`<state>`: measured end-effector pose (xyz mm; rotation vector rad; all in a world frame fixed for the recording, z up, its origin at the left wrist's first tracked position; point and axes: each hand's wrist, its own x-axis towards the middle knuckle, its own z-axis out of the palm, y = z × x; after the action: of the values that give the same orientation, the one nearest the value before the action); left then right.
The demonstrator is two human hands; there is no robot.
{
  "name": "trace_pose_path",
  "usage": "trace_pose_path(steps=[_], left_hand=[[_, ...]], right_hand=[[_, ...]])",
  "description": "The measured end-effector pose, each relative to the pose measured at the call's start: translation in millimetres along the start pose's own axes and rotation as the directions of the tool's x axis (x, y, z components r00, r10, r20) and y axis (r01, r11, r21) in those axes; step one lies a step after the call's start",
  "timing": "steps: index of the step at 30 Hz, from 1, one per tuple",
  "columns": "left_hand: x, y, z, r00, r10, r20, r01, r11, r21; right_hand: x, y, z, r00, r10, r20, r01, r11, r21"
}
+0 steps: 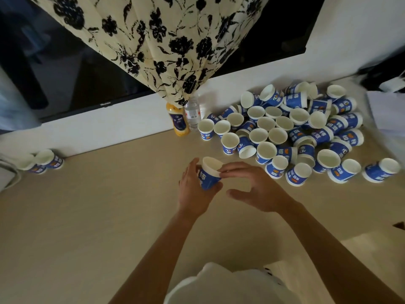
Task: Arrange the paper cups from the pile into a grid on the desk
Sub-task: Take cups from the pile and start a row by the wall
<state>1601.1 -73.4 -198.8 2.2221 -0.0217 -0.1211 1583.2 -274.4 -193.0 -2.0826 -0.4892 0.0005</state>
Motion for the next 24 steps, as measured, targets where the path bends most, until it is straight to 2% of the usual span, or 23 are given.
trace_pose_path(steps=[3, 5, 7, 8, 9, 11, 13, 15, 18, 24], left_hand=[[3, 2, 3, 0.998, 0.042, -0.056, -0.044, 0.998, -0.036], [1, 2, 2, 0.995, 0.032, -0.092, -0.037, 0.998, -0.051], [-4, 2, 0, 0.993, -0.010, -0.120, 0.000, 0.996, -0.086], [-8, 2, -1, 0.992, -0.031, -0.126, 0.018, 0.995, -0.102], [-12, 2, -1, 0.990, -0.047, -0.129, 0.033, 0.993, -0.111], [-20, 1, -1, 0.989, -0.067, -0.132, 0.050, 0.991, -0.127], [-28, -1, 1, 0.988, -0.081, -0.134, 0.060, 0.987, -0.151], [-36, -3, 1, 0.986, -0.093, -0.135, 0.070, 0.983, -0.168], [-43, -5, -1, 0.986, -0.094, -0.141, 0.066, 0.979, -0.191], [-49, -6, -17, 0.979, -0.097, -0.177, 0.058, 0.974, -0.217]], right_hand=[[1, -8, -6, 1.000, -0.017, 0.020, 0.016, 0.997, 0.072], [4, -6, -13, 0.999, -0.004, -0.045, 0.009, 0.992, 0.128], [10, 19, -21, 0.955, 0.126, -0.267, -0.095, 0.988, 0.123], [13, 39, -26, 0.889, 0.219, -0.402, -0.204, 0.976, 0.082], [17, 61, -30, 0.804, 0.311, -0.508, -0.348, 0.937, 0.023], [24, 100, -36, 0.670, 0.471, -0.574, -0.653, 0.741, -0.154], [29, 123, -37, 0.581, 0.561, -0.589, -0.800, 0.524, -0.291], [33, 136, -35, 0.551, 0.569, -0.610, -0.832, 0.431, -0.349], [38, 150, -29, 0.505, 0.599, -0.622, -0.863, 0.353, -0.361], [43, 165, -17, 0.488, 0.596, -0.638, -0.873, 0.328, -0.361]])
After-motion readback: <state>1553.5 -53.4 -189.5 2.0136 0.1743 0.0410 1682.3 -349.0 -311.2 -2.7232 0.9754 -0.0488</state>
